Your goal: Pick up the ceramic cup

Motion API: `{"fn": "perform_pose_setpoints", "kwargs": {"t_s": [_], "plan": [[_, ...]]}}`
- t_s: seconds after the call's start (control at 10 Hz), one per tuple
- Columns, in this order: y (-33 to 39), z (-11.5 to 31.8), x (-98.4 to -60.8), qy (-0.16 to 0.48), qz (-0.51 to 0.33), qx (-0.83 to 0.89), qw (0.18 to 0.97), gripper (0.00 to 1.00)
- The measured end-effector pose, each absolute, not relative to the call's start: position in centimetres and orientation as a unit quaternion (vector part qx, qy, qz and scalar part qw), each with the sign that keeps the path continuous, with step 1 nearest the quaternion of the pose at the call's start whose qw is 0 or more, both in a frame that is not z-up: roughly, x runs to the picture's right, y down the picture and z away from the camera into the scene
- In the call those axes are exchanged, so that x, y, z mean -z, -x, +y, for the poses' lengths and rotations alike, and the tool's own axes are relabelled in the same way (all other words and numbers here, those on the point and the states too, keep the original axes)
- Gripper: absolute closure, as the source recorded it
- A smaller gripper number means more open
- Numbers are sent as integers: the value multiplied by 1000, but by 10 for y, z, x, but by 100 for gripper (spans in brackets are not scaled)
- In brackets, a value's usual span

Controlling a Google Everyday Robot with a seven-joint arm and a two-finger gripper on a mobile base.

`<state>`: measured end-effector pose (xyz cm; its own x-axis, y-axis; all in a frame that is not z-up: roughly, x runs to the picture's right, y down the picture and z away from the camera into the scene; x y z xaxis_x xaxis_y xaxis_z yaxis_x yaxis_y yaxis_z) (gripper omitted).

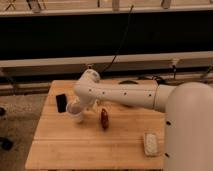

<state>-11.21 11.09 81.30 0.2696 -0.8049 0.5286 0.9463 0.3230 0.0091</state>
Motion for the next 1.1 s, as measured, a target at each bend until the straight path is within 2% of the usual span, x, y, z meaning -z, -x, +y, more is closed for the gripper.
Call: {"fn": "perform_pose_setpoints", "kwargs": {"t_s": [1.1], "plan": [[113, 105, -815, 154, -230, 565, 777, 20]]}}
